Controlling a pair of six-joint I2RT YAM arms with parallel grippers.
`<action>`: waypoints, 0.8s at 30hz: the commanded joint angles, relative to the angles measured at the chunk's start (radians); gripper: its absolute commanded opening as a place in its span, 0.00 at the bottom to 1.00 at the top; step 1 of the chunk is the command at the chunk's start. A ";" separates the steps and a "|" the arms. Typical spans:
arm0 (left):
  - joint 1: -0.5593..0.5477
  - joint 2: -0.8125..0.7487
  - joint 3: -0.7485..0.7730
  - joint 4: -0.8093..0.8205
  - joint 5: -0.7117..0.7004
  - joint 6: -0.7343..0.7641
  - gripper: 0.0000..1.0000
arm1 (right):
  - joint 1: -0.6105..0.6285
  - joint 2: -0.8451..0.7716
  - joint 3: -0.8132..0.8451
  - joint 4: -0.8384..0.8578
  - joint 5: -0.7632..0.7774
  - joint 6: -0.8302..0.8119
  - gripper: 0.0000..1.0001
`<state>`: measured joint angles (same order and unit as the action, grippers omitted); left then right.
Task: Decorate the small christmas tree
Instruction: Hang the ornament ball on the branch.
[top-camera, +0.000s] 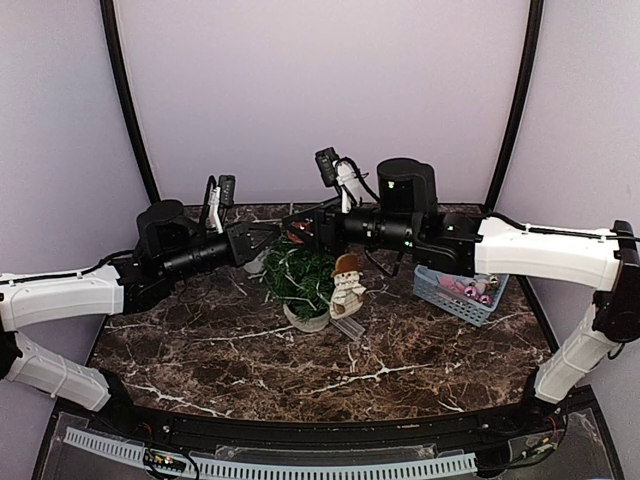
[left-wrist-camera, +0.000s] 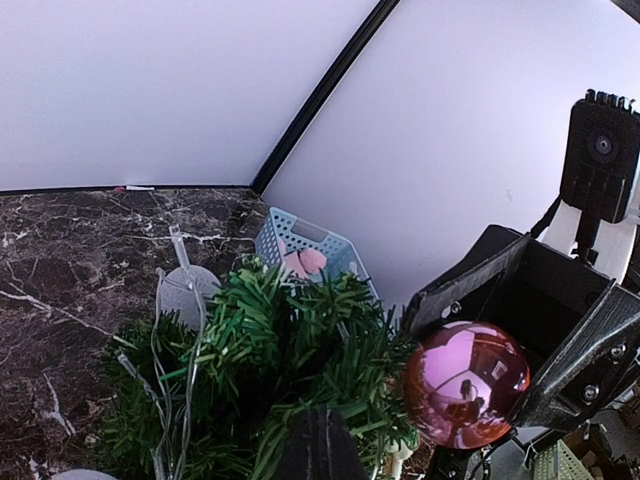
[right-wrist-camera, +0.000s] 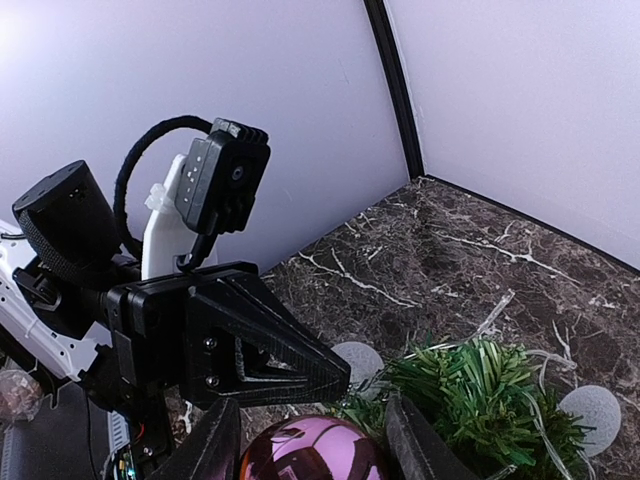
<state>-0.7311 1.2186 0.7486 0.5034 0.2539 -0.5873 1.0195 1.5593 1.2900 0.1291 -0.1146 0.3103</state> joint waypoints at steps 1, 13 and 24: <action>0.002 -0.021 0.004 0.019 0.005 0.011 0.00 | 0.013 -0.031 0.028 0.017 0.022 -0.011 0.42; 0.003 0.007 -0.010 0.012 -0.007 0.011 0.03 | 0.016 -0.018 0.032 0.012 0.009 -0.004 0.42; 0.002 0.046 -0.018 0.044 0.005 0.008 0.04 | 0.022 0.004 0.039 -0.015 0.054 -0.004 0.41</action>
<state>-0.7311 1.2533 0.7395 0.5079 0.2504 -0.5873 1.0298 1.5597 1.2957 0.1066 -0.0998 0.3107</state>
